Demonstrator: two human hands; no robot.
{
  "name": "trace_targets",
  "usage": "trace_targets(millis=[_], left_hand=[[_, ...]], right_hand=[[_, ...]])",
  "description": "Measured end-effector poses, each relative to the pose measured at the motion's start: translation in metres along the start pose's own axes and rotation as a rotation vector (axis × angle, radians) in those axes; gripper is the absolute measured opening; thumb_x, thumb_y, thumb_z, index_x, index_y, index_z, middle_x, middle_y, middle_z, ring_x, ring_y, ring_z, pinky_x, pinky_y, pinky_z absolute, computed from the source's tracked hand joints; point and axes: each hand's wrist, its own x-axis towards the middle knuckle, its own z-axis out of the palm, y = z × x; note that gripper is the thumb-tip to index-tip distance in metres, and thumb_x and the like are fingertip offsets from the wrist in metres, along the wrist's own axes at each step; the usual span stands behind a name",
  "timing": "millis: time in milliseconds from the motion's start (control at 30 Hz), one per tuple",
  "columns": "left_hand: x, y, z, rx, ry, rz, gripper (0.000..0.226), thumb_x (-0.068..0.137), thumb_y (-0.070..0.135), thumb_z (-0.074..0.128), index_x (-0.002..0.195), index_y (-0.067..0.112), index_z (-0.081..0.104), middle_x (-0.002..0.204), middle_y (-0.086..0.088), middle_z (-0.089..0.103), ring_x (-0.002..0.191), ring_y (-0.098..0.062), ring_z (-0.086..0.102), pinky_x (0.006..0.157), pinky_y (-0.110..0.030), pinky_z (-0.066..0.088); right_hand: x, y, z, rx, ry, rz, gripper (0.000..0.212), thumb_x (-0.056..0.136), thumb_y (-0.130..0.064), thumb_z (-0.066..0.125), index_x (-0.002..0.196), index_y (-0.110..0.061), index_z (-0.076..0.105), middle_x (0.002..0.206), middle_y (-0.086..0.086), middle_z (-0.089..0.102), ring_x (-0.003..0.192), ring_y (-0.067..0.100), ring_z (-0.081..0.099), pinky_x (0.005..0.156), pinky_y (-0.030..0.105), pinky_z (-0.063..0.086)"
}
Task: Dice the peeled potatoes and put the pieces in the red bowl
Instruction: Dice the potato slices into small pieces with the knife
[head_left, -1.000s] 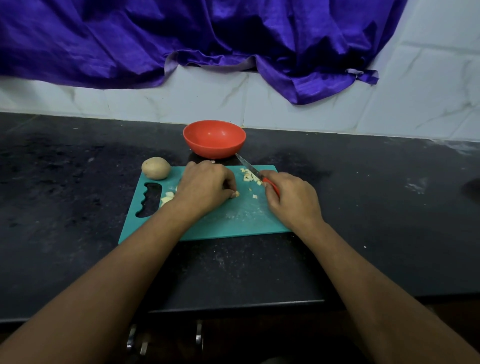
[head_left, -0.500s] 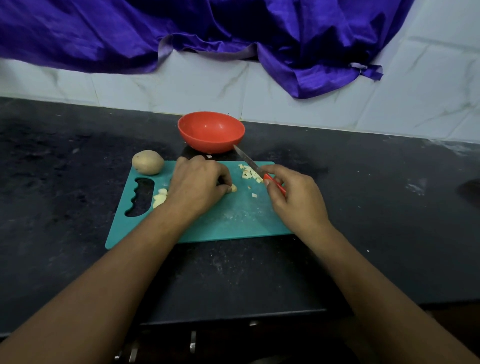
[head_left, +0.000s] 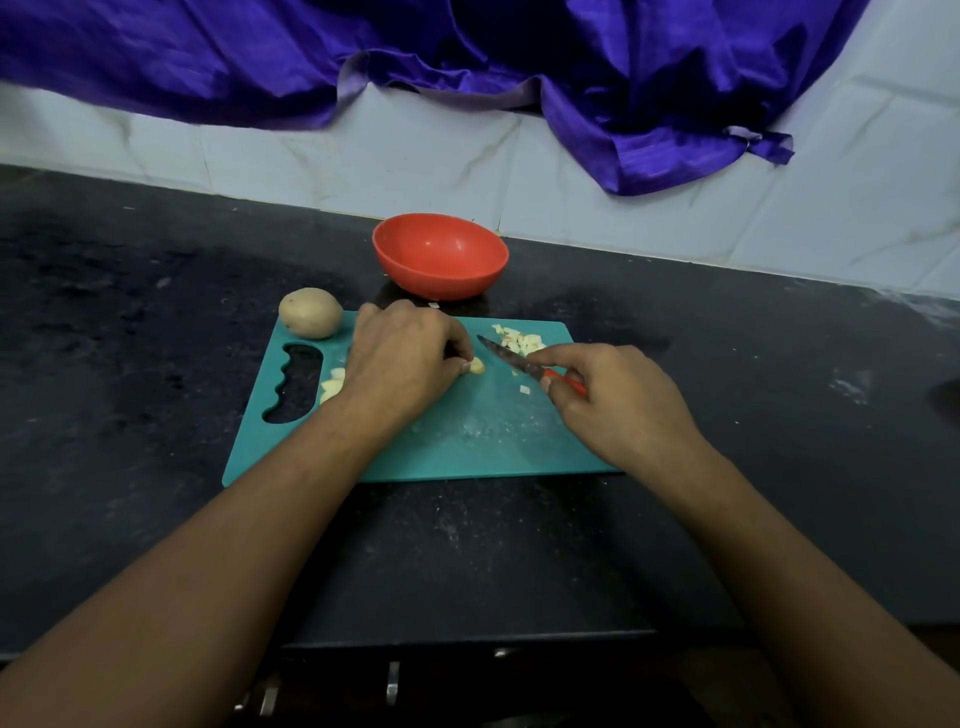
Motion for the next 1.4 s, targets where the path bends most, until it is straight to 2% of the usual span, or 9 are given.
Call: trace_targets(millis=[233,400,500,633,767,967,1067,1233,1400], left_hand=[[0.001,-0.001,0.003,0.04,0.042,-0.023,0.025,0.087,0.06,0.071,0.097,0.037,0.076,0.093,0.013,0.072,0.101,-0.016,0.059,0.086,-0.04,0.035],[0.005,0.0,0.004,0.044,0.02,-0.041,0.023,0.087,0.059,0.072,0.096,0.038,0.076,0.095,0.014,0.072,0.102,-0.016,0.06,0.086,-0.04,0.035],[0.01,0.0,0.001,0.017,-0.028,-0.055,0.021,0.085,0.058,0.074,0.09,0.037,0.076,0.092,0.015,0.073,0.1,-0.014,0.062,0.088,-0.04,0.035],[0.017,0.0,-0.004,-0.05,-0.12,-0.071,0.018,0.083,0.053,0.078,0.083,0.035,0.075,0.087,0.018,0.071,0.097,-0.011,0.062,0.095,-0.044,0.039],[0.015,-0.005,0.001,-0.104,-0.095,-0.075,0.019,0.084,0.054,0.077,0.084,0.035,0.076,0.088,0.018,0.071,0.099,-0.011,0.062,0.097,-0.045,0.041],[0.012,-0.008,0.004,-0.142,-0.064,-0.072,0.021,0.083,0.056,0.078,0.081,0.035,0.076,0.085,0.017,0.071,0.097,-0.011,0.063,0.095,-0.043,0.041],[0.012,-0.009,0.004,-0.148,-0.057,-0.067,0.021,0.083,0.056,0.077,0.083,0.035,0.077,0.086,0.016,0.072,0.096,-0.011,0.062,0.094,-0.042,0.04],[0.012,-0.009,0.004,-0.143,-0.059,-0.066,0.02,0.083,0.055,0.077,0.082,0.036,0.078,0.084,0.017,0.071,0.094,-0.01,0.063,0.094,-0.043,0.042],[0.014,-0.009,0.002,-0.137,-0.081,-0.067,0.013,0.084,0.052,0.078,0.085,0.038,0.078,0.075,0.024,0.059,0.093,-0.008,0.06,0.097,-0.043,0.043]], right_hand=[[0.004,-0.014,-0.008,-0.109,-0.007,-0.022,0.037,0.101,-0.033,0.05,0.134,-0.046,0.063,0.116,-0.002,0.071,0.093,0.022,0.064,0.065,0.033,0.041],[0.007,-0.019,-0.01,-0.101,-0.01,-0.018,0.035,0.099,-0.032,0.053,0.129,-0.044,0.067,0.112,-0.003,0.071,0.081,0.018,0.055,0.063,0.032,0.038],[0.009,-0.021,-0.011,-0.091,-0.018,-0.017,0.034,0.099,-0.03,0.055,0.127,-0.042,0.068,0.109,-0.005,0.072,0.077,0.017,0.057,0.061,0.031,0.039],[0.013,-0.024,-0.014,-0.084,-0.041,-0.014,0.033,0.096,-0.028,0.058,0.123,-0.042,0.071,0.112,-0.005,0.072,0.091,0.021,0.064,0.068,0.031,0.043],[0.017,-0.028,-0.019,-0.109,-0.066,-0.028,0.029,0.094,-0.025,0.06,0.114,-0.04,0.075,0.104,-0.006,0.073,0.083,0.018,0.061,0.066,0.032,0.046],[0.024,-0.039,-0.025,-0.16,-0.067,-0.058,0.026,0.088,-0.019,0.061,0.105,-0.031,0.077,0.098,-0.003,0.072,0.088,0.023,0.066,0.076,0.039,0.059],[0.028,-0.047,-0.024,-0.201,-0.078,-0.069,0.023,0.086,-0.016,0.059,0.099,-0.025,0.076,0.093,-0.001,0.072,0.083,0.024,0.066,0.073,0.039,0.059],[0.022,-0.049,-0.02,-0.279,-0.076,-0.095,0.024,0.09,-0.016,0.058,0.104,-0.026,0.075,0.083,-0.001,0.064,0.073,0.023,0.059,0.058,0.032,0.045],[-0.002,-0.034,-0.023,-0.319,-0.111,-0.139,0.033,0.095,-0.021,0.055,0.121,-0.031,0.072,0.101,0.002,0.067,0.082,0.024,0.06,0.068,0.035,0.053]])
